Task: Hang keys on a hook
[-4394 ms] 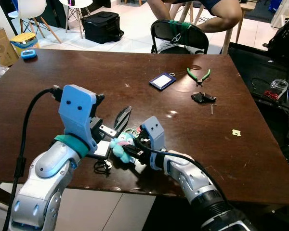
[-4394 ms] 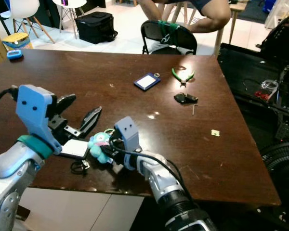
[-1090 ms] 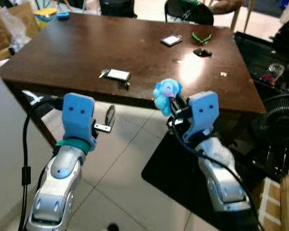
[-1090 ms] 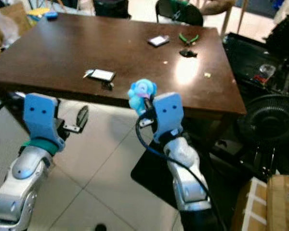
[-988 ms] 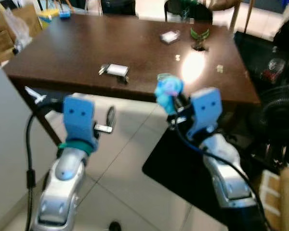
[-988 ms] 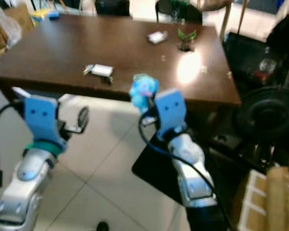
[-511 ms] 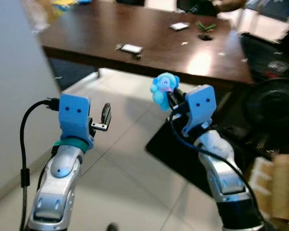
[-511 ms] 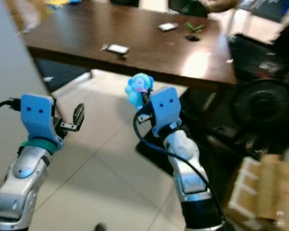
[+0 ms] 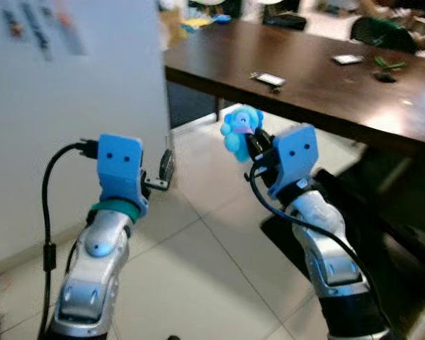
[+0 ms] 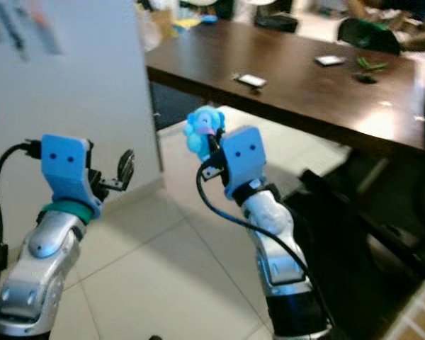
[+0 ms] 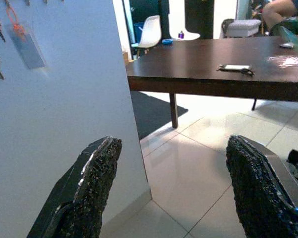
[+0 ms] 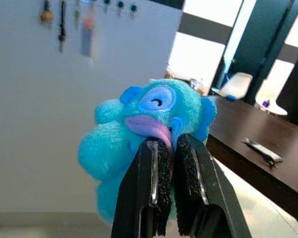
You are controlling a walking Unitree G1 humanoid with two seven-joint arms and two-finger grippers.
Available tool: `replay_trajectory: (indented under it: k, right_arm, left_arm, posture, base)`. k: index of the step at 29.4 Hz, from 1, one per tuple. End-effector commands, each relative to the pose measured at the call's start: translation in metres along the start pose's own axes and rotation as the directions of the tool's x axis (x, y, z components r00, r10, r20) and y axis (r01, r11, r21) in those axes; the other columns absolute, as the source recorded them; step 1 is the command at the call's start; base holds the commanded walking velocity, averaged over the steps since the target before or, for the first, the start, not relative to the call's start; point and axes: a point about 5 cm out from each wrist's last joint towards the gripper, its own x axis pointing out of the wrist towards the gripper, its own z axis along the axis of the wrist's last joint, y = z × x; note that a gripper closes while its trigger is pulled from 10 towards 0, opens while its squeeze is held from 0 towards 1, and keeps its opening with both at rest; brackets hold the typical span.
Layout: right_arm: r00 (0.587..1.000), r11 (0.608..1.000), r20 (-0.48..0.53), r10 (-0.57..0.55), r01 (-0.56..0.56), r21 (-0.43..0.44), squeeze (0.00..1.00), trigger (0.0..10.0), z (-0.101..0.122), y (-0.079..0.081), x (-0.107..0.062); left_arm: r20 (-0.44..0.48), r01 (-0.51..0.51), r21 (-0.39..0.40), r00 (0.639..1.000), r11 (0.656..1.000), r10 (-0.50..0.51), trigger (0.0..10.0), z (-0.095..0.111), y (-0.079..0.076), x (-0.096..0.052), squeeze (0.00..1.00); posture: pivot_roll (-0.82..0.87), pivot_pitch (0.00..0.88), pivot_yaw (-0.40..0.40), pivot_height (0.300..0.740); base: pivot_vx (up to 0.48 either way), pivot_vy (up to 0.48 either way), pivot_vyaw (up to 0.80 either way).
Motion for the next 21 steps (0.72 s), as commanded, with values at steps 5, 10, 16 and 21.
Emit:
replay_trajectory:
  k: [5,10,16,21]
  right_arm:
    - [1.000,1.000,0.010,-0.004,0.004,0.016,0.00,10.0,0.0003,0.0006,0.0006]
    - [0.998,0.996,0.008,-0.057,0.056,0.068,0.00,10.0,-0.0008,-0.0017,0.0010]
    - [0.998,0.995,0.018,-0.061,0.059,0.083,0.00,10.0,0.0001,-0.0014,0.0008]
    - [0.998,0.995,0.014,-0.059,0.058,0.077,0.00,10.0,-0.0007,-0.0008,0.0004]
  left_arm:
    - [0.003,0.013,0.029,1.000,1.000,-0.013,10.0,-0.0002,-0.0005,0.0001,0.00]
    - [0.019,0.014,0.074,1.000,0.997,-0.015,10.0,0.0000,-0.0011,0.0012,0.00]
    - [0.020,0.012,0.076,1.000,0.997,-0.013,10.0,0.0001,-0.0007,0.0025,0.00]
    - [0.021,0.015,0.078,1.000,0.997,-0.017,10.0,0.0004,-0.0008,0.0029,0.00]
  posture:
    - [-0.14,0.057,0.047,0.740]
    - [-0.14,0.051,0.055,0.740]
    - [-0.14,0.047,0.059,0.740]
    - [-0.14,0.046,0.062,0.740]
  base:
    - [0.000,0.000,0.79]
    - [0.288,0.000,0.31]
    - [0.480,0.000,0.00]
    - [0.480,0.000,0.00]
